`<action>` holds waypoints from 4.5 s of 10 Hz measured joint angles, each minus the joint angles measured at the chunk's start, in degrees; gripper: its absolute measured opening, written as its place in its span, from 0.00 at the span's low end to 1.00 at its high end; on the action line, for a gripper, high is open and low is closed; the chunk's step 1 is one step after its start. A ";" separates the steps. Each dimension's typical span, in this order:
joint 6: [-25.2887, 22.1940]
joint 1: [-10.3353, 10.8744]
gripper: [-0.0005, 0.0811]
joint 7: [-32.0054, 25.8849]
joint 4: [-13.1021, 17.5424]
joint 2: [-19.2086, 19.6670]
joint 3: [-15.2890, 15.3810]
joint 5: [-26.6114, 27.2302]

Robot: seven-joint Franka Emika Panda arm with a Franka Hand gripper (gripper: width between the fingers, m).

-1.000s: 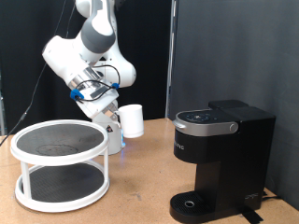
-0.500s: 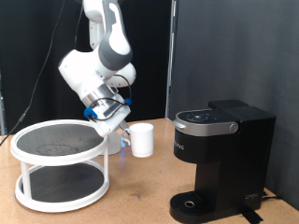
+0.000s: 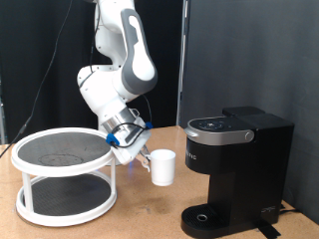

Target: Make a cup of coffee with the keurig machine

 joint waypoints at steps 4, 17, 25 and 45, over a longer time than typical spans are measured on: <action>2.53 1.43 0.01 -6.79 3.11 5.86 2.94 11.66; 8.29 2.94 0.01 -11.30 15.97 19.21 9.43 24.54; 8.75 2.94 0.01 -12.24 17.80 22.56 9.50 24.84; -15.29 -5.59 0.91 -4.46 6.67 8.16 3.16 -0.25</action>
